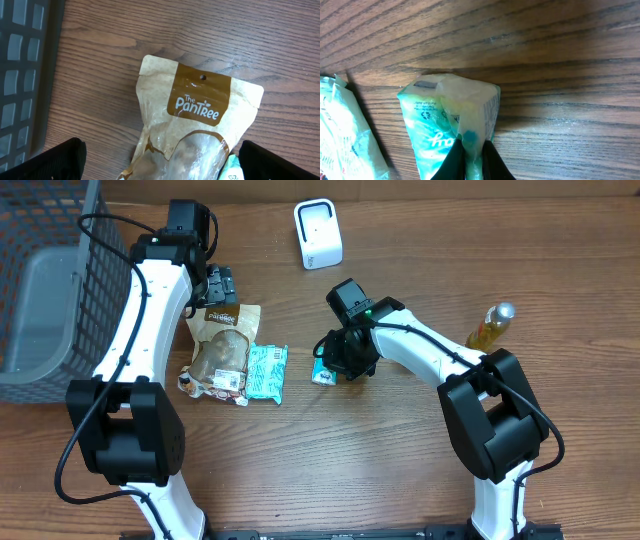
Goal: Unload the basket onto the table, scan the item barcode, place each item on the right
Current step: 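Lift the green tissue pack with the right gripper and rotate it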
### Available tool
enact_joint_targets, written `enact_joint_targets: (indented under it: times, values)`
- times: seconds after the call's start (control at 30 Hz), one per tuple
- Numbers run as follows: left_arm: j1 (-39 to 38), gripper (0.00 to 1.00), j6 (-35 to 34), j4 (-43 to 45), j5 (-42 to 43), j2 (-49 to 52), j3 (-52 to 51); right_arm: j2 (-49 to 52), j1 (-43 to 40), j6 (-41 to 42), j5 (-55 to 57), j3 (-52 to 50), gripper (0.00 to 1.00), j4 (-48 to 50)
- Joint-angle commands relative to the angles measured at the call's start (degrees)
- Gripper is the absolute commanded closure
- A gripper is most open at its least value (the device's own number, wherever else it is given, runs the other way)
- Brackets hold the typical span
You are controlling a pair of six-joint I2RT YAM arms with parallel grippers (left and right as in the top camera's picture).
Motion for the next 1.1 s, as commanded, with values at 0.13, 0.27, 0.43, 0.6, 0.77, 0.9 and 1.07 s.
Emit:
enact_joint_targets:
  times: [0.13,0.27,0.43,0.6,0.77,0.9,1.07]
  values:
    - [-0.37,0.01,0.02,0.09,-0.76,-0.24,0.68,0.5,0.26,0.02,5.44,-1.42,0.93,-0.83]
    - [-0.37,0.0,0.02,0.09,-0.76,-0.24,0.68,0.5,0.35,-1.22,4.92,-1.42,0.96,-0.98]
    - [-0.37,0.01,0.02,0.09,-0.76,-0.24,0.68,-0.44,-1.2,-7.78,-1.97,-1.4,0.96,-0.74]
    - [-0.37,0.0,0.02,0.09,-0.76,-0.24,0.68,-3.48,-4.76,-16.11,-17.09,-1.4,0.96,1.49]
    - [-0.37,0.0,0.02,0.09,-0.76,-0.24,0.68,-6.73,-7.76,-25.7,-33.57,-1.4,0.96,1.9]
    - [-0.37,0.0,0.02,0.09,-0.76,-0.24,0.68,-9.57,-9.09,-30.77,-40.98,-1.4,0.96,1.46]
    - [-0.37,0.0,0.02,0.11,-0.76,-0.24,0.68,-12.98,-9.22,-35.1,-47.08,-1.4,0.96,1.49]
